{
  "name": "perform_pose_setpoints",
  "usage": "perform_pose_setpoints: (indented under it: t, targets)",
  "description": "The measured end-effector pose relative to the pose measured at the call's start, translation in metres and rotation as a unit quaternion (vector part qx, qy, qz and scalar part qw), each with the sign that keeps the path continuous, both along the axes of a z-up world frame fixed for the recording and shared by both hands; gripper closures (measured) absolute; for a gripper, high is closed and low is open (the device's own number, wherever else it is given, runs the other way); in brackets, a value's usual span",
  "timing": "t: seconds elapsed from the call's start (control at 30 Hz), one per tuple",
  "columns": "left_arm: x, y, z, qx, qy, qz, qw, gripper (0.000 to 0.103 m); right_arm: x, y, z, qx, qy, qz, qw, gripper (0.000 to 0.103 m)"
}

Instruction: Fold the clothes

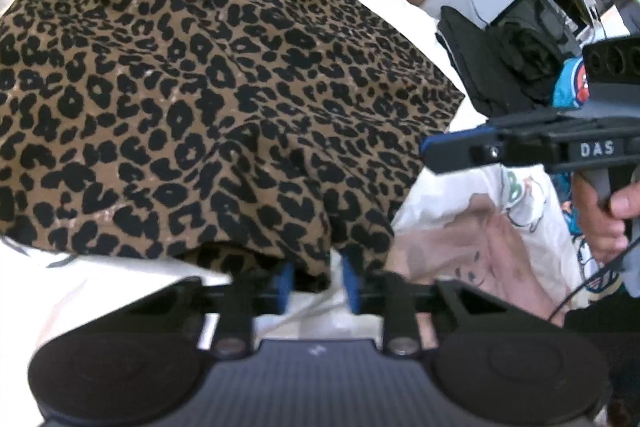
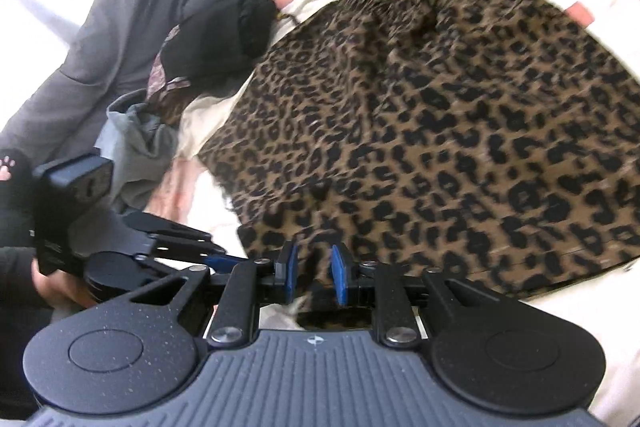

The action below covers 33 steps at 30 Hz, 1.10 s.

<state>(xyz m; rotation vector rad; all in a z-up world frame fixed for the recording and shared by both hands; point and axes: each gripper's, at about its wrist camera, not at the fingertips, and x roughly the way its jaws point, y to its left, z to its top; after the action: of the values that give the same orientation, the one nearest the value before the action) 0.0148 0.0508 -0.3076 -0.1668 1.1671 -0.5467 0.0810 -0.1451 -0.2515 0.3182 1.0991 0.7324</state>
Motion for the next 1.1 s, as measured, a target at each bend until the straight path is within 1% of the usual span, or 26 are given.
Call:
perform_pose_setpoints:
  t: [0.13,0.2,0.3,0.33,0.4,0.43,0.47,0.5,0.67,0.77,0.9,1.0,1.03,1.07,1.1]
  targets:
    - [-0.004,-0.002,0.004,0.011,-0.022,-0.013,0.9996,0.098,0.001,0.008,-0.012,0.038,0.042,0.003,0.998,0.083]
    - [-0.008,-0.005,0.009,0.021,-0.034,-0.023,0.9989,0.099,0.004,0.005,-0.025,0.08,0.083,-0.013,0.993,0.083]
    - [-0.012,-0.007,0.014,0.025,-0.045,-0.028,0.9983,0.099,0.008,0.007,-0.037,0.093,0.112,-0.025,0.989,0.083]
    - [-0.013,-0.008,0.016,0.024,-0.048,-0.029,0.9982,0.099,0.009,0.008,-0.04,0.105,0.125,-0.027,0.986,0.082]
    - [-0.015,-0.009,0.019,0.021,-0.053,-0.031,0.9979,0.099,0.009,0.009,-0.046,0.124,0.15,-0.033,0.98,0.075]
    - [-0.015,-0.01,0.02,0.02,-0.055,-0.032,0.9978,0.099,0.009,0.009,-0.05,0.131,0.162,-0.037,0.977,0.068]
    - [-0.014,-0.011,0.021,0.019,-0.056,-0.032,0.9977,0.099,0.008,0.009,-0.054,0.138,0.173,-0.041,0.974,0.066]
    - [-0.015,-0.012,0.022,0.018,-0.058,-0.033,0.9976,0.099,0.008,0.009,-0.057,0.145,0.184,-0.044,0.971,0.066]
    - [-0.016,-0.017,0.023,0.014,-0.062,-0.037,0.9973,0.099,0.01,0.004,-0.079,0.178,0.242,-0.084,0.95,0.066]
    - [-0.016,-0.019,0.023,0.015,-0.063,-0.041,0.9971,0.099,0.011,0.002,-0.092,0.197,0.274,-0.111,0.935,0.066]
    - [-0.016,-0.02,0.024,0.014,-0.063,-0.04,0.9971,0.099,0.012,0.001,-0.11,0.219,0.318,-0.144,0.911,0.066]
    - [-0.016,-0.019,0.023,0.013,-0.062,-0.038,0.9973,0.099,0.01,0.003,-0.119,0.229,0.342,-0.157,0.898,0.067]
    - [-0.016,-0.019,0.023,0.011,-0.061,-0.039,0.9973,0.099,0.009,0.003,-0.121,0.233,0.349,-0.161,0.893,0.068]
    - [-0.016,-0.02,0.023,0.01,-0.06,-0.039,0.9974,0.099,0.009,0.003,-0.124,0.236,0.356,-0.165,0.889,0.072]
    - [-0.016,-0.02,0.022,0.009,-0.06,-0.039,0.9974,0.099,0.008,0.004,-0.125,0.237,0.359,-0.165,0.888,0.074]
